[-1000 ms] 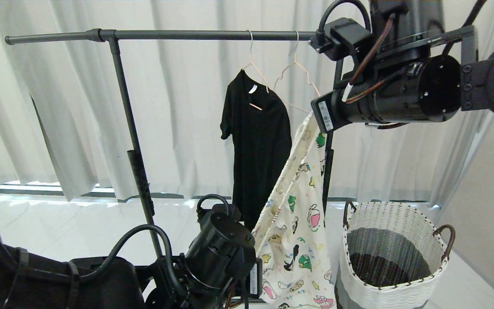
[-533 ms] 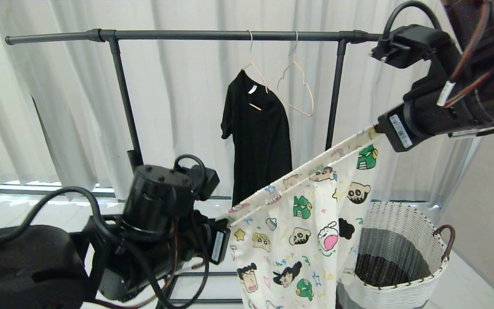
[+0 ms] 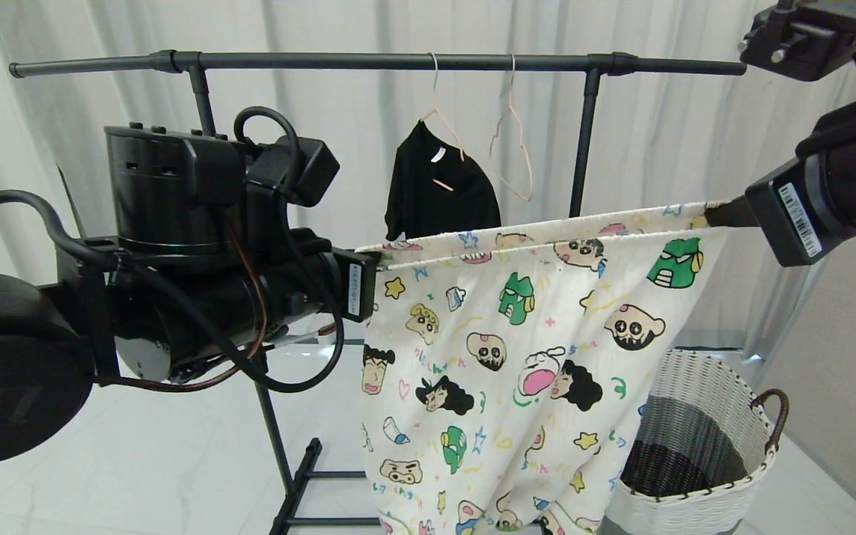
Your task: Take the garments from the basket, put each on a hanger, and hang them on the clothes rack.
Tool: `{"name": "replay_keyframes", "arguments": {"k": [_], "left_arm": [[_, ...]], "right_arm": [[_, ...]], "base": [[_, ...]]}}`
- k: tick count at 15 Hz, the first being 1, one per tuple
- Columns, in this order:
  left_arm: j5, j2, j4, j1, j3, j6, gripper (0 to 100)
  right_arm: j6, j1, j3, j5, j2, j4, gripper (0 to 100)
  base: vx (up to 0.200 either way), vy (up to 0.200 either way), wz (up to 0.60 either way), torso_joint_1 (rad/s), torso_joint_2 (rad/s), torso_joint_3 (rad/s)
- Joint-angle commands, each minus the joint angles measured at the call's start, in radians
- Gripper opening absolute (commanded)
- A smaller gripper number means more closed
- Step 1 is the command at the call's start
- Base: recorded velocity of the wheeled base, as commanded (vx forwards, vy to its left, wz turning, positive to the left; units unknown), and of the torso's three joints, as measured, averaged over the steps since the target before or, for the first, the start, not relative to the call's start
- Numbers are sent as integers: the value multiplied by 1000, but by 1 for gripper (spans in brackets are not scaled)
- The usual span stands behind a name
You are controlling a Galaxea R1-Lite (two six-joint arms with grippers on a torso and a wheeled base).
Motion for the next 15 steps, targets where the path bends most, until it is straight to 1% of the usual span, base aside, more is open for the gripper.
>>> {"name": "replay_keyframes", "arguments": {"k": [1, 2, 3, 4, 5, 6, 7, 8, 9, 10, 11, 13, 14, 15], "left_arm": [[-9, -42, 2, -6, 12, 68, 0], [-18, -59, 7, -6, 18, 94, 0], [-31, -90, 54, -7, 15, 111, 0], [-52, -147, 174, -36, -7, 111, 0], [-90, -191, 298, -67, -38, 111, 0], [-124, -209, 372, -76, -76, 110, 0], [-129, -202, 372, -82, -107, 110, 0], [-132, -185, 372, -87, -143, 111, 0], [-132, -173, 372, -88, -171, 110, 0], [-132, -131, 372, -111, -237, 108, 0], [-130, -104, 372, -122, -280, 108, 0], [-127, -53, 372, -141, -347, 108, 0], [-127, -44, 370, -141, -357, 108, 0], [-127, -44, 372, -142, -357, 110, 0]], "right_arm": [[0, 1, -2, 17, -28, 3, 0], [0, 1, 1, 34, -39, 4, 0], [0, 1, 7, 46, -57, 7, 0], [0, 1, 7, 54, -77, 40, 0], [0, 1, 10, 92, -100, 81, 0], [0, 4, 19, 156, -134, 124, 0], [0, 15, 36, 216, -174, 158, 0], [0, 45, 67, 235, -209, 174, 0], [2, 73, 88, 242, -230, 176, 0], [11, 148, 143, 255, -269, 176, 0], [43, 212, 169, 255, -275, 173, 0], [139, 332, 176, 253, -256, 155, 0], [160, 346, 176, 253, -247, 139, 0], [162, 346, 177, 250, -246, 136, 0]], "base": [[0, 0, 0, 0, 0, 0], [0, 0, 0, 0, 0, 0], [0, 0, 0, 0, 0, 0], [0, 0, 0, 0, 0, 0], [0, 0, 0, 0, 0, 0], [0, 0, 0, 0, 0, 0], [0, 0, 0, 0, 0, 0], [0, 0, 0, 0, 0, 0], [0, 0, 0, 0, 0, 0], [0, 0, 0, 0, 0, 0], [0, 0, 0, 0, 0, 0], [0, 0, 0, 0, 0, 0], [0, 0, 0, 0, 0, 0], [0, 0, 0, 0, 0, 0]]}}
